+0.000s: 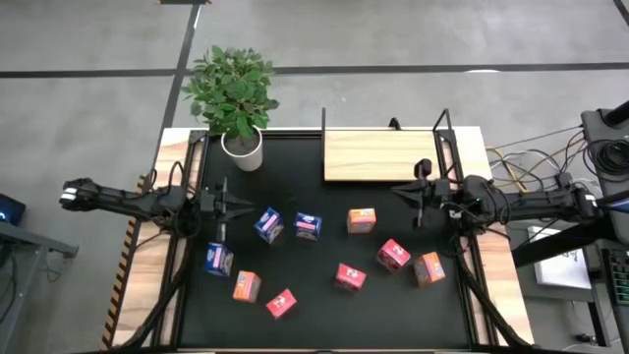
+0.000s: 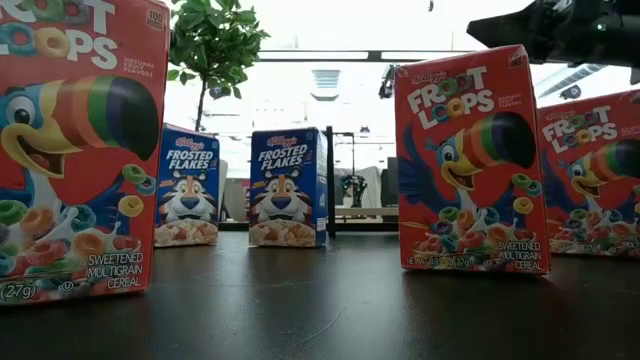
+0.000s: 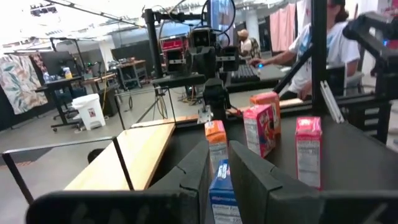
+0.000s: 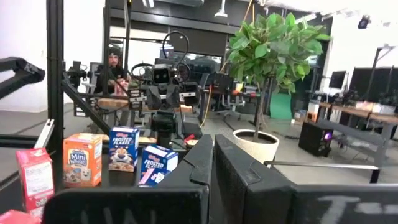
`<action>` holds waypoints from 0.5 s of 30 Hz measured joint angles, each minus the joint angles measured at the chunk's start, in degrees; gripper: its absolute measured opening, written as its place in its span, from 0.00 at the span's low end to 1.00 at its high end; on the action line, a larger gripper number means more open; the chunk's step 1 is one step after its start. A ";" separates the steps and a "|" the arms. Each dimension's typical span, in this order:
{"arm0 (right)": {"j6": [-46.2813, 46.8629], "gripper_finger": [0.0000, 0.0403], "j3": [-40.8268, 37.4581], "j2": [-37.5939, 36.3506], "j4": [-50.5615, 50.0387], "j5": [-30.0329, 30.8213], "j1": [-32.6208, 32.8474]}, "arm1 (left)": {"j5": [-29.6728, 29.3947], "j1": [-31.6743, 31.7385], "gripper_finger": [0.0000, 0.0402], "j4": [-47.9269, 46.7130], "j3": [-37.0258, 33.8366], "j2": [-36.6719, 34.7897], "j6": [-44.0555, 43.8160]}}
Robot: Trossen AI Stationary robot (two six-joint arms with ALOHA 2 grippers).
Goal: Stack cereal on shelf
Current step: Put the top right red cereal box on the shelf
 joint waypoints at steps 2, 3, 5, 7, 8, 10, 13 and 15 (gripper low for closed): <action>1.09 0.02 2.42 1.13 -4.71 0.01 0.02 | -0.25 0.00 0.11 1.10 0.12 0.18 -1.10; 1.47 0.02 3.97 2.09 -7.81 0.00 0.02 | -0.33 0.00 0.11 2.32 0.20 0.47 -1.20; 1.74 0.02 7.46 4.31 -13.50 0.04 0.02 | -0.36 0.00 0.11 3.71 0.52 1.22 -1.01; 1.98 0.02 11.02 6.77 -19.40 0.11 0.02 | -0.43 -0.04 0.11 3.94 1.09 2.24 -0.87; 2.14 0.02 12.84 8.10 -22.09 0.13 0.04 | -0.43 -0.04 0.11 3.90 1.20 2.75 -0.87; 2.96 0.02 16.29 10.74 -27.54 0.12 0.13 | -0.51 -0.04 0.11 3.81 1.22 3.52 -0.87; 5.18 0.02 21.12 14.89 -34.65 0.11 0.16 | -1.17 -0.04 0.11 3.77 1.22 4.10 -1.19; 6.02 0.02 23.47 17.61 -39.26 0.17 0.55 | -2.10 -0.03 0.11 3.86 1.22 4.39 -1.74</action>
